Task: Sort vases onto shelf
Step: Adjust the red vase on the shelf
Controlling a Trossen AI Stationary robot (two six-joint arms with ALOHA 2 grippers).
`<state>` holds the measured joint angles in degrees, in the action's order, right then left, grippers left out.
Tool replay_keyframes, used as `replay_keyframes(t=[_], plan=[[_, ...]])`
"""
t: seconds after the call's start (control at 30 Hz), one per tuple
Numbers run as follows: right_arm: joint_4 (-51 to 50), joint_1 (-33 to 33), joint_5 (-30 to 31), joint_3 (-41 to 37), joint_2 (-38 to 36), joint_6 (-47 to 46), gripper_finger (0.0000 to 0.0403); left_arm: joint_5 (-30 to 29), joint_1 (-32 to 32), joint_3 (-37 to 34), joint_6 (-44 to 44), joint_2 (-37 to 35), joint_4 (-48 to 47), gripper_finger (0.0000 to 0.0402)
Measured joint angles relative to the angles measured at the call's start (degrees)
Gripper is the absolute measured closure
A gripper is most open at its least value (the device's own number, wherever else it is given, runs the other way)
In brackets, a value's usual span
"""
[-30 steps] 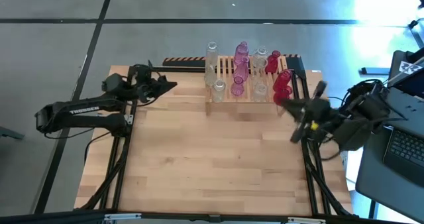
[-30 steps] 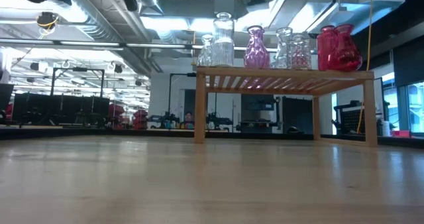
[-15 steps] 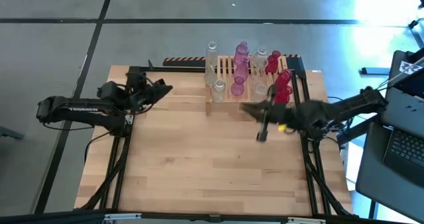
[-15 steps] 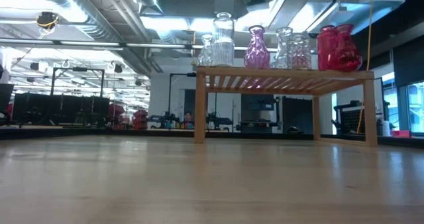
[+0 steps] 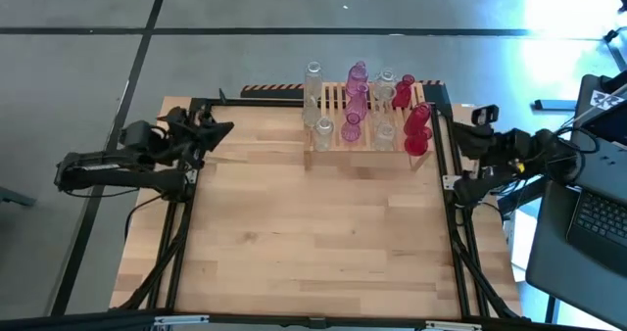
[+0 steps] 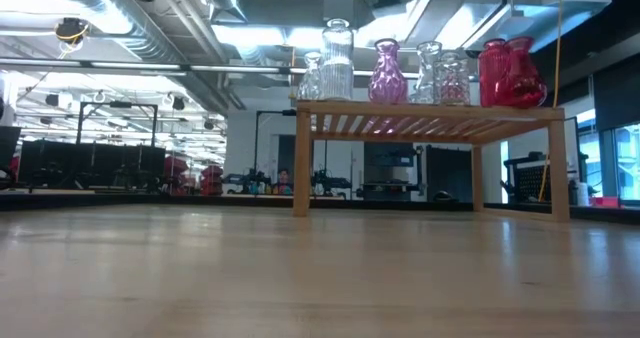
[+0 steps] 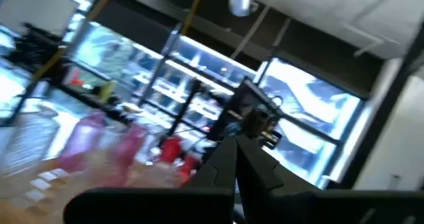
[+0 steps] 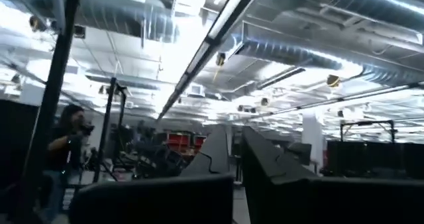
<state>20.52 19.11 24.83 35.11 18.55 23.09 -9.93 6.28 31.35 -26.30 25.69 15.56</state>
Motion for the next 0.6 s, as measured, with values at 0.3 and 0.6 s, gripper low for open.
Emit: replay_keyframes(t=[0.3,0.6], plan=[[-26.43,-0.02,4.27,-0.53,-18.25,0.77,0.0403,-6.33,0.00,-0.80,3.43,-10.05,-12.17,0.0402],[-36.22,-0.04,-0.44,2.64,-18.28,-1.28,0.0403,-6.70,0.00,-15.35,-3.68,-17.07,-4.47,0.0402]])
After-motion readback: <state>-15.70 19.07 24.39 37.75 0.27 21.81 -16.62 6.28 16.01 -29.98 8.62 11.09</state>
